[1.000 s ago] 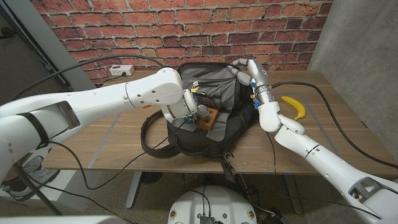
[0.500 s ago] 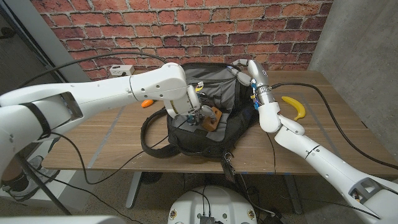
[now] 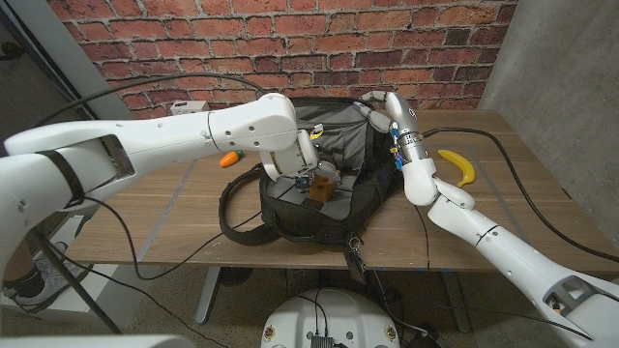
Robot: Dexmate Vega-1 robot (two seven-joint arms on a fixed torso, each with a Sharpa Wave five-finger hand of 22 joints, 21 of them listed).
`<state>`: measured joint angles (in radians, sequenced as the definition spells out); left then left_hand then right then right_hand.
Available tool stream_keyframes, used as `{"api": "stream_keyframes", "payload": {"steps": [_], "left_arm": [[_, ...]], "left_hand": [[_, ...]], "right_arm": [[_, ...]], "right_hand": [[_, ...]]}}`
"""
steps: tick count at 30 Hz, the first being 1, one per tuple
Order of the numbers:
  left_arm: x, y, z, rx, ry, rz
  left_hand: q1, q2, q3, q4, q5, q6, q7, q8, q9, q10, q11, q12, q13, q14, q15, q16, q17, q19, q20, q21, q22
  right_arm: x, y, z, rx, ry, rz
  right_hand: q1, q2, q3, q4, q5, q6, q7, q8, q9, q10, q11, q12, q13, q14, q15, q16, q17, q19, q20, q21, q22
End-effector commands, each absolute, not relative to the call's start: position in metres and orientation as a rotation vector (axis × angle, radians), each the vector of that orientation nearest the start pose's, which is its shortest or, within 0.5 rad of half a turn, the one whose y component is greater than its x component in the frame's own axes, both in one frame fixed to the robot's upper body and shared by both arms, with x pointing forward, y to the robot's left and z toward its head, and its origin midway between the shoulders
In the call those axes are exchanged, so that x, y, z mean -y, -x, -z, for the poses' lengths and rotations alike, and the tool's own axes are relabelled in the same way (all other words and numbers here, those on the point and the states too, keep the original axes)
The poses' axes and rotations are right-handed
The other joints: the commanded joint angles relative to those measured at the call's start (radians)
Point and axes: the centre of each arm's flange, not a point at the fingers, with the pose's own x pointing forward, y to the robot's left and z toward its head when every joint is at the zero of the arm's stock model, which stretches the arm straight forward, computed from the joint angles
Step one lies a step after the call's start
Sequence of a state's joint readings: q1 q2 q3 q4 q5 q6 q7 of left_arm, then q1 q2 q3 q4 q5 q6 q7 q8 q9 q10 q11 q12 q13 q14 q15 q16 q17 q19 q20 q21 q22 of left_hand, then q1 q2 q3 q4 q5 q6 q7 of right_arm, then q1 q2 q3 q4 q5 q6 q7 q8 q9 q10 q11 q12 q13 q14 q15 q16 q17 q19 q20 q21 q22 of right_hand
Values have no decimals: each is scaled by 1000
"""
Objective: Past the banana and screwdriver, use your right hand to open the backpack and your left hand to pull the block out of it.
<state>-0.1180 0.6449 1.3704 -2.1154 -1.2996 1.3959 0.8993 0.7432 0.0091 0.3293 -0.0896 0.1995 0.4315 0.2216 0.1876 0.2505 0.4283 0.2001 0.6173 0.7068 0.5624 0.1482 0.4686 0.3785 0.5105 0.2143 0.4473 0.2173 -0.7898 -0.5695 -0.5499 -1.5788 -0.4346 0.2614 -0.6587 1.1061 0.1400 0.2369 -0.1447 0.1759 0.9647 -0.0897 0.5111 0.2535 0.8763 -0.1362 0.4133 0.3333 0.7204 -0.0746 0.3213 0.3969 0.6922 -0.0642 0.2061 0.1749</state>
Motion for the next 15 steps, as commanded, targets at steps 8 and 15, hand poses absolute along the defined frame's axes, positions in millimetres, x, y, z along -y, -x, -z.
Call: {"api": "stream_keyframes", "payload": {"steps": [8, 15], "left_arm": [[-39, -512, -33, -136, -1281, 186], [-31, -514, -28, -154, -1334, 163]], "left_hand": [[-52, 6, -3, -43, -5, -79, -3, 7, -29, -72, 16, -20, 33, -63, 37, -13, 25, -34, 0, -18, 5], [-51, 9, 0, -61, -3, -99, -3, 11, -35, -88, 16, -19, 57, -73, 39, -12, 37, -43, -1, -23, 9]], "right_arm": [[195, -571, -41, 1199, 746, 228], [198, -575, -38, 1201, 730, 223]], "right_hand": [[7, 14, 0, 0, 8, 4, -7, 7, 1, 4, 3, -4, 1, 8, -156, -7, 3, -1, -99, 6, 3], [7, 15, -1, 0, 8, 3, -5, 8, 2, 3, 3, -5, 1, 10, -157, -8, 5, -1, -99, 6, 3]]}}
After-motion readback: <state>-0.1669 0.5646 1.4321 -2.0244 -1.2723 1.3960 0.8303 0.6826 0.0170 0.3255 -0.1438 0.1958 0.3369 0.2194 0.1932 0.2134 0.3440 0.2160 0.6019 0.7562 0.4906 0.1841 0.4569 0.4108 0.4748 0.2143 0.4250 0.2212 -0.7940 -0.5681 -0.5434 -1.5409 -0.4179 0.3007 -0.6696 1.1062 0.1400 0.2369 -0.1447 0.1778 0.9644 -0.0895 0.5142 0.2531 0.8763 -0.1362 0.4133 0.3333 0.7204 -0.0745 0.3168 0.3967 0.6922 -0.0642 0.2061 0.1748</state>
